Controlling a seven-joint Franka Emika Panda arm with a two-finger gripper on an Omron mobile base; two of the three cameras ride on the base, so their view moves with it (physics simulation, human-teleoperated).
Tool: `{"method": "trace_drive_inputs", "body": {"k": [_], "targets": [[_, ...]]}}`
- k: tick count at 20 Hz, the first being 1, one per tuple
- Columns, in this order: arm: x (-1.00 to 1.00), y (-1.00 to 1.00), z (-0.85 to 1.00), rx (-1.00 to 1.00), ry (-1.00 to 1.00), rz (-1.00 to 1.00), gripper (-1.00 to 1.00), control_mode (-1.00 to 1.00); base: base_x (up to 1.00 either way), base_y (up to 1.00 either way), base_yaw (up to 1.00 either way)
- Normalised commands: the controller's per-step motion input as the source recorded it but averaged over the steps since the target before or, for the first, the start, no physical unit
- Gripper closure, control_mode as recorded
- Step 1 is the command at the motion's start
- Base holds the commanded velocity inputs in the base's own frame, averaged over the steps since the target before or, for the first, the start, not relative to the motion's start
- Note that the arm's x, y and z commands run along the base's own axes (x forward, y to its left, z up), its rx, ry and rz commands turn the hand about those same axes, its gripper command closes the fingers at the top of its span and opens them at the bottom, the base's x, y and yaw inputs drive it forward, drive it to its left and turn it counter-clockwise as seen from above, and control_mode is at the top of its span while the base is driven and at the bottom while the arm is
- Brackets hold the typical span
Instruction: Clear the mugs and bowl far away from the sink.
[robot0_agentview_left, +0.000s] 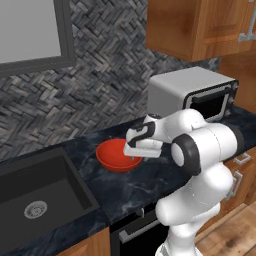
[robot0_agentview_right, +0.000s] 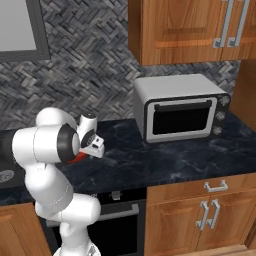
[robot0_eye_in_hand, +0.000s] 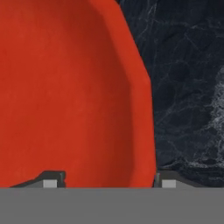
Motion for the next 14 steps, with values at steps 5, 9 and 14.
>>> {"method": "trace_drive_inputs", "body": {"k": [5,9,14], "targets": [[0.00,0.11,-0.16,0.01,0.03,0.00,1.00,-1.00,0.00,0.00,0.00],[-0.03,0.09,-0.01,0.00,0.00,-0.02,1.00,-1.00,0.00,0.00,0.00],[-0.60,0.00,0.38,0.11,0.00,-0.31,1.00,-1.00,0.00,0.00,0.00]]}}
